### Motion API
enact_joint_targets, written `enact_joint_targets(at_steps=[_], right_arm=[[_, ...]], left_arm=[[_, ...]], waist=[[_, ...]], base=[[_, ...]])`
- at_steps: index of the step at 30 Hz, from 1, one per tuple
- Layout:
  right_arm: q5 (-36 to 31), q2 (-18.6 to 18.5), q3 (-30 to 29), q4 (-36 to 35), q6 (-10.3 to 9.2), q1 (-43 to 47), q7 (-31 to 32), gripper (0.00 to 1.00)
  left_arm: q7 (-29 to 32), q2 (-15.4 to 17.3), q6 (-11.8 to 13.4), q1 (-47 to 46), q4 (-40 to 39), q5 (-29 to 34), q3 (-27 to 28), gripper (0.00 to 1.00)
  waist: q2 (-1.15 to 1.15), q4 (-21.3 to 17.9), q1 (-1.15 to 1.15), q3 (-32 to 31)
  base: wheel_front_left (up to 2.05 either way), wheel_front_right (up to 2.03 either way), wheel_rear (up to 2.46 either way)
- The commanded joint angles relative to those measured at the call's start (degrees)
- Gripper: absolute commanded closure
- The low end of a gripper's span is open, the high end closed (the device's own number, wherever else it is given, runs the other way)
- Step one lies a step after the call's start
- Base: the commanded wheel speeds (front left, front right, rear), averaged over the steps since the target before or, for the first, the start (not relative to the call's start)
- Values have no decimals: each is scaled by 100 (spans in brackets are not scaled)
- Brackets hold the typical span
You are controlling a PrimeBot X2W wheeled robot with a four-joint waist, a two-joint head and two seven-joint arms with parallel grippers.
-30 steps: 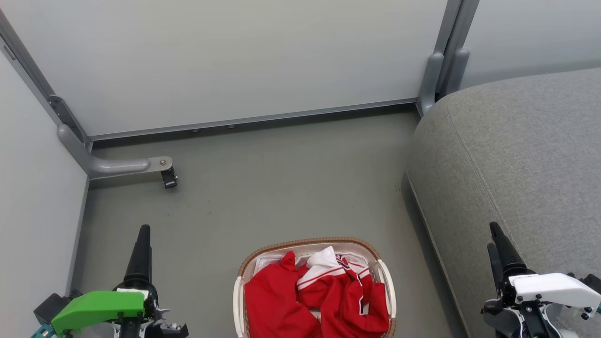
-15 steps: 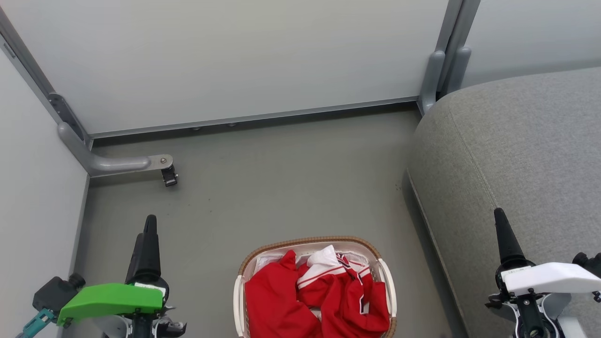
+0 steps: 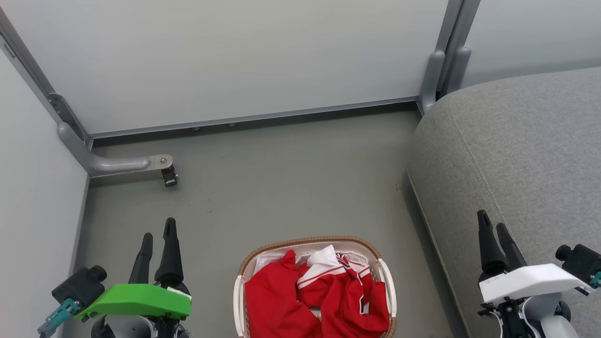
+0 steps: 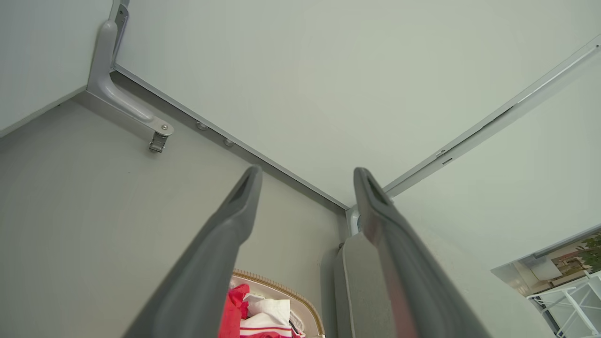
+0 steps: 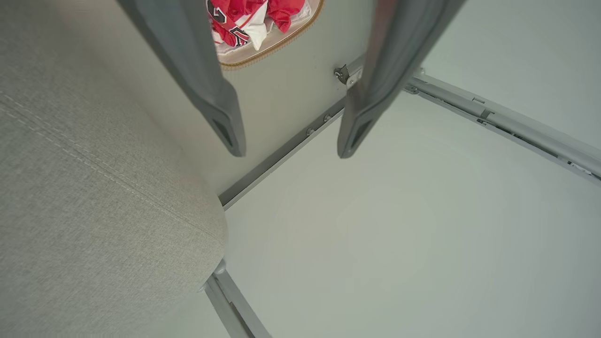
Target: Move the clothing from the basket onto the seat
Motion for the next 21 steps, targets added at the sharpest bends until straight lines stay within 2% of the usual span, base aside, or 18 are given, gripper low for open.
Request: enact_joint_targets(at_steps=[1,21], right_arm=[[-209,-40,30,-55,0,-9,-65,0],[-1673,-56,217,86,1,57,-383,0]], left_arm=[[-57,36,53,39,-71,210,-19,0],[-377,48,157,110,126,1537,-148,0]], waist=[[0,2,0,-2],[0,24,0,7]], base=[[0,0,0],[0,0,0]])
